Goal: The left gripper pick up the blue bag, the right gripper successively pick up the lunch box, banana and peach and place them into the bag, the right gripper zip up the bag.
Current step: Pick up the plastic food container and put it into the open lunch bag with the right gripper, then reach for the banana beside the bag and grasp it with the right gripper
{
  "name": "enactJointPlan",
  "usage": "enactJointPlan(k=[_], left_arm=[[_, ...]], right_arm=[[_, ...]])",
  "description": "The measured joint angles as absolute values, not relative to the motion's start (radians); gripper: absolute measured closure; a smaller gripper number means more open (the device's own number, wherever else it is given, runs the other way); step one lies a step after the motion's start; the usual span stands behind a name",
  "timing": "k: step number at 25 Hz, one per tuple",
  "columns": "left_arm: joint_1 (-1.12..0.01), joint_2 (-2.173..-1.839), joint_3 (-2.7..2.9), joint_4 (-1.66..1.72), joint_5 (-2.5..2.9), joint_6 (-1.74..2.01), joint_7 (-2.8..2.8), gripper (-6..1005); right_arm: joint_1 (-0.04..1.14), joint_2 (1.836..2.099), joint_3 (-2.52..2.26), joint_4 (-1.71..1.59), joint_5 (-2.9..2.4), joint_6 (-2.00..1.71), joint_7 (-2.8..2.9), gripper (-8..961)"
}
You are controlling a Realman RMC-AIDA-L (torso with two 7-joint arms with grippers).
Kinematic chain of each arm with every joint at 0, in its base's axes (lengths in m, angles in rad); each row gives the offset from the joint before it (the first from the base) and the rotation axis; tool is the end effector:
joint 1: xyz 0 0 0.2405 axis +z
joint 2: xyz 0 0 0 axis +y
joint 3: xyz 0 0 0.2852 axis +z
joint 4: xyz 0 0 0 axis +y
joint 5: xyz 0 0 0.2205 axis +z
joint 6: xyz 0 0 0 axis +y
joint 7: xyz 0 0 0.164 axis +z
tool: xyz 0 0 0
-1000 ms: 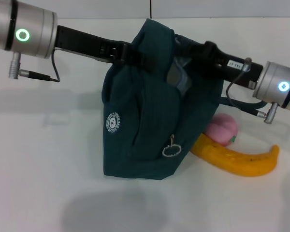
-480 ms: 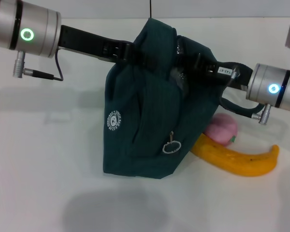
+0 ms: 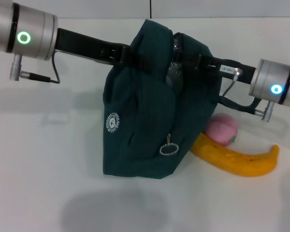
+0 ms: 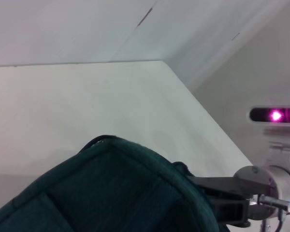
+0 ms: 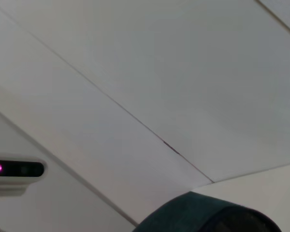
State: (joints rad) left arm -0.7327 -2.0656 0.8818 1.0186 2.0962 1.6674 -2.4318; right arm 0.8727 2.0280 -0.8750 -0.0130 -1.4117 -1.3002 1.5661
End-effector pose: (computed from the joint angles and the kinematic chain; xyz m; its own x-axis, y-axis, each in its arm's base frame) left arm -0.1656 0.4061 -0.0015 0.5750 0.7708 0.2743 0.7772 -0.6193 0.1110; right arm 0.1946 0.4215 -0.0930 0.2996 -0.6653 -0.6838 -0.7538 -0.6044 0.2578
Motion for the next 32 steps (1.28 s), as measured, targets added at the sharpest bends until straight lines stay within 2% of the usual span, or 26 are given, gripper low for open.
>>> enactJointPlan(k=[2, 8, 17, 24, 32], left_arm=[[-0.726, -2.064, 0.881, 1.019, 2.097, 1.668, -2.432, 942], [-0.715, -2.063, 0.881, 1.02, 2.098, 1.667, -2.431, 942], [-0.708, -2.057, 0.868, 1.017, 2.097, 1.665, -2.428, 942], [-0.697, -2.056, 0.868, 1.017, 2.097, 1.657, -2.428, 943], [-0.694, -2.057, 0.868, 1.017, 2.106, 1.638, -2.416, 943]], right_arm=[[0.848, 2.028, -0.878, -0.047, -1.415, -1.332, 1.56, 564], [0.714, 2.026, -0.873, -0.178, -1.381, -1.482, 1.536, 340], [0.533, 2.018, -0.87, -0.265, -1.269, -1.609, 1.469, 343], [0.468, 2.002, -0.89, -0.298, -1.298, -1.54, 1.47, 343], [0.346, 2.011, -0.815, -0.354, -1.254, -1.621, 1.341, 342]])
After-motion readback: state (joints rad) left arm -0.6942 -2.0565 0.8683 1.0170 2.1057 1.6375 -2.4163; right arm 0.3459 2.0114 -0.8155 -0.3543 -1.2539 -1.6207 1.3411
